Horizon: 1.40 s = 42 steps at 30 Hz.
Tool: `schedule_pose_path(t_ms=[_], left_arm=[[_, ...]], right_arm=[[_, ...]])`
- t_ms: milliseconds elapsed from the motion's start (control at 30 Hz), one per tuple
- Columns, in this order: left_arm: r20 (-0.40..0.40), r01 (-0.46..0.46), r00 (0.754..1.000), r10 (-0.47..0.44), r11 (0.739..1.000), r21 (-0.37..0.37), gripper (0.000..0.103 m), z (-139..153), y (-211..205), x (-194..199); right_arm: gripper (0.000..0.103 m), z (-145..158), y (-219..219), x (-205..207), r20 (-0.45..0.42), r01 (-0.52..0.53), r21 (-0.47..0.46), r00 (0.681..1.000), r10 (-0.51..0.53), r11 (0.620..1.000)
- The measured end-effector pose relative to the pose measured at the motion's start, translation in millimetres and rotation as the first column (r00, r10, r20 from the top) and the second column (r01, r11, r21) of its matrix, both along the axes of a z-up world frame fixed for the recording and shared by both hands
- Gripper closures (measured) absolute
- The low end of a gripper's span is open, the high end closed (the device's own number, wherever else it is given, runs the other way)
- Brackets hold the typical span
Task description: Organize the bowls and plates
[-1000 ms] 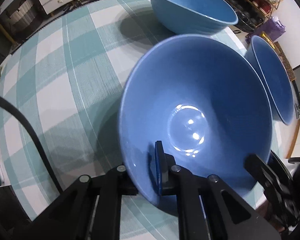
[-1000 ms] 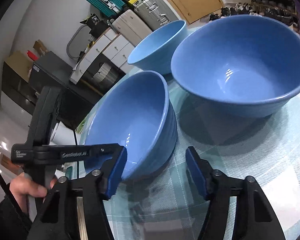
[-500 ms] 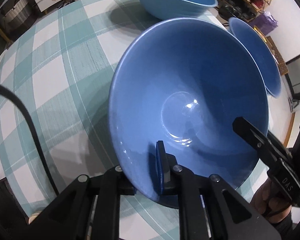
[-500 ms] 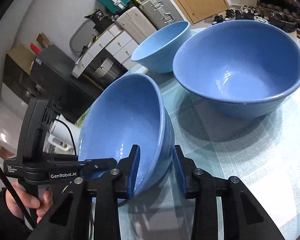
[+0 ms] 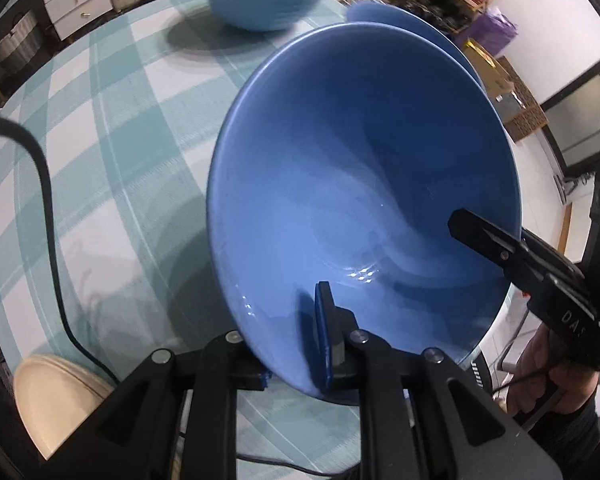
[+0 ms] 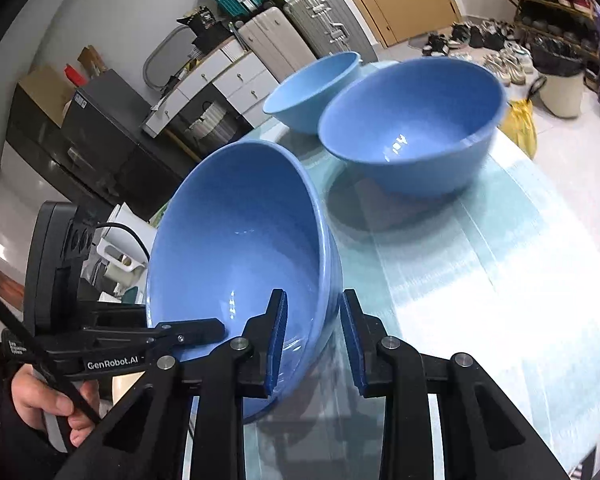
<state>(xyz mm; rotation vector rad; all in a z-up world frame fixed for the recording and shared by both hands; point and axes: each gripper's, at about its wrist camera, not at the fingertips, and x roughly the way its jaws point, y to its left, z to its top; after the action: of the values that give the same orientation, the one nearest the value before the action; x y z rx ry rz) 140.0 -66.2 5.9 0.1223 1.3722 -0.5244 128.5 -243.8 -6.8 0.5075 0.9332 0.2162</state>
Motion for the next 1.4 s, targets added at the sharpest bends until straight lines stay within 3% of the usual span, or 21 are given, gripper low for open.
schedule_pose_path(t_ms=[300, 433, 600, 733, 767, 833, 933, 1000, 1067, 1100, 1167, 1267, 1333, 1400], left_arm=[[-0.008, 0.023, 1.000, -0.023, 1.000, 0.015, 0.087, -12.6, -27.7, -30.9], [-0.029, 0.019, 0.999, -0.019, 1.000, 0.005, 0.087, -22.0, -31.0, -32.7], [-0.036, -0.005, 0.999, 0.005, 1.000, -0.003, 0.086, -23.7, -30.9, -33.6], [-0.040, -0.060, 0.998, 0.057, 0.995, -0.075, 0.082, -18.0, -22.0, -32.0], [-0.031, -0.065, 0.998, 0.063, 0.996, -0.060, 0.082, -17.3, -20.6, -30.6], [-0.002, -0.085, 0.996, 0.085, 0.996, -0.027, 0.075, -14.6, -16.2, -27.3], [0.017, -0.150, 0.988, 0.151, 0.986, -0.068, 0.055, -7.5, -3.0, -24.9], [0.012, -0.172, 0.985, 0.174, 0.980, -0.099, 0.055, -2.9, 0.0, -25.5], [0.020, -0.190, 0.981, 0.193, 0.976, -0.106, 0.055, 2.4, 3.2, -26.2], [0.040, -0.209, 0.976, 0.215, 0.972, -0.108, 0.055, 7.0, 6.0, -27.6], [0.068, -0.241, 0.966, 0.251, 0.962, -0.130, 0.055, 14.5, 10.1, -33.9], [0.143, -0.255, 0.949, 0.283, 0.949, -0.186, 0.055, 29.0, 16.6, -46.2], [0.245, -0.229, 0.930, 0.275, 0.952, -0.201, 0.054, 45.8, 14.1, -57.0], [0.359, -0.230, 0.888, 0.287, 0.954, -0.192, 0.053, 61.3, 12.4, -69.7]], right_arm=[[0.074, 5.1, -10.8, -33.5, -0.046, -0.005, -0.025, 0.999, 0.003, 1.000], [0.074, -6.5, -18.1, -37.1, -0.083, -0.006, -0.012, 0.997, 0.005, 1.000], [0.074, -10.7, -14.8, -35.8, -0.087, -0.012, -0.064, 0.996, 0.007, 0.998], [0.074, -10.5, -19.5, -32.5, -0.070, 0.016, -0.127, 0.997, -0.026, 0.992], [0.073, -9.7, -20.3, -32.1, -0.065, 0.023, -0.137, 0.997, -0.032, 0.990], [0.070, -8.7, -20.5, -31.1, -0.054, 0.018, -0.133, 0.998, -0.026, 0.991], [0.069, -3.5, -17.9, -32.3, -0.023, 0.024, -0.166, 0.999, -0.028, 0.986], [0.062, 1.8, -16.5, -32.6, 0.004, 0.031, -0.200, 1.000, -0.031, 0.979], [0.045, 12.2, -14.2, -36.6, 0.080, 0.050, -0.251, 0.996, -0.030, 0.967], [0.042, 19.4, -12.2, -40.2, 0.128, 0.066, -0.293, 0.991, -0.029, 0.954], [0.030, 36.3, -8.9, -48.9, 0.226, 0.085, -0.339, 0.974, -0.006, 0.937], [0.023, 63.2, -6.0, -69.9, 0.387, 0.126, -0.332, 0.922, 0.014, 0.935], [0.017, 81.4, -1.3, -89.2, 0.504, 0.146, -0.333, 0.862, 0.045, 0.932], [0.012, 99.4, 5.0, -110.6, 0.618, 0.167, -0.342, 0.781, 0.087, 0.925]])
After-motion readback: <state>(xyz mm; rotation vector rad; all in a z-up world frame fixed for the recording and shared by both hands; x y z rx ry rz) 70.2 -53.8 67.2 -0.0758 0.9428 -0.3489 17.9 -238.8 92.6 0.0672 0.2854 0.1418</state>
